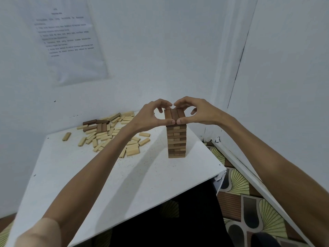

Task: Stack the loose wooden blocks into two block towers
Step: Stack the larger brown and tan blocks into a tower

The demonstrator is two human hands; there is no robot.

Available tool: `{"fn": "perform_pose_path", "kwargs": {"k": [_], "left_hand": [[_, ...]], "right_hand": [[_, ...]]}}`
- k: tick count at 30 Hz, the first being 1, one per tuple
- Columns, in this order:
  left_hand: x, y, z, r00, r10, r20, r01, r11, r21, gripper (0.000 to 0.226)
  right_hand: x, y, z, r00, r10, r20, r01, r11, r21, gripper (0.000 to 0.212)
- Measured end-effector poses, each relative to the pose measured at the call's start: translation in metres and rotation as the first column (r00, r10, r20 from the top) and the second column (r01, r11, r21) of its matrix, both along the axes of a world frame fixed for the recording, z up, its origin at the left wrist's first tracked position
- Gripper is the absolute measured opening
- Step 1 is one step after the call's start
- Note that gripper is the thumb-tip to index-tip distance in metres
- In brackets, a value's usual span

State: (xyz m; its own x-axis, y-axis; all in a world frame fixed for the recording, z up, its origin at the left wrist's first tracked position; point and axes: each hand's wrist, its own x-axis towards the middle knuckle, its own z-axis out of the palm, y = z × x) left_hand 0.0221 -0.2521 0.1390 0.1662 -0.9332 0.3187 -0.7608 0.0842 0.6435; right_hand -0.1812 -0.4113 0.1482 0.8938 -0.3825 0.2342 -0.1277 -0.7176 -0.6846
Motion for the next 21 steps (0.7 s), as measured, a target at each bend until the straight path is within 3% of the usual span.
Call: {"fn": "perform_pose_path", "kwargs": {"k": [16,21], "left_hand": [[0.0023,-0.0027,-0.0050,0.999,0.009,-0.045,-0.007,0.999,0.042,0.070],[-0.0008,-0.0008,-0.0023,0.999,0.002,-0.042,0.000,0.999,0.049,0.079]], "right_hand": [[0.0018,-0.0015,-0.0025,1.000,-0.002,-0.011,0.002,1.000,0.024,0.061],[0.0016,-0.0012,-0.0019,1.000,-0.002,-0.011,0.002,1.000,0.028,0.060]]}}
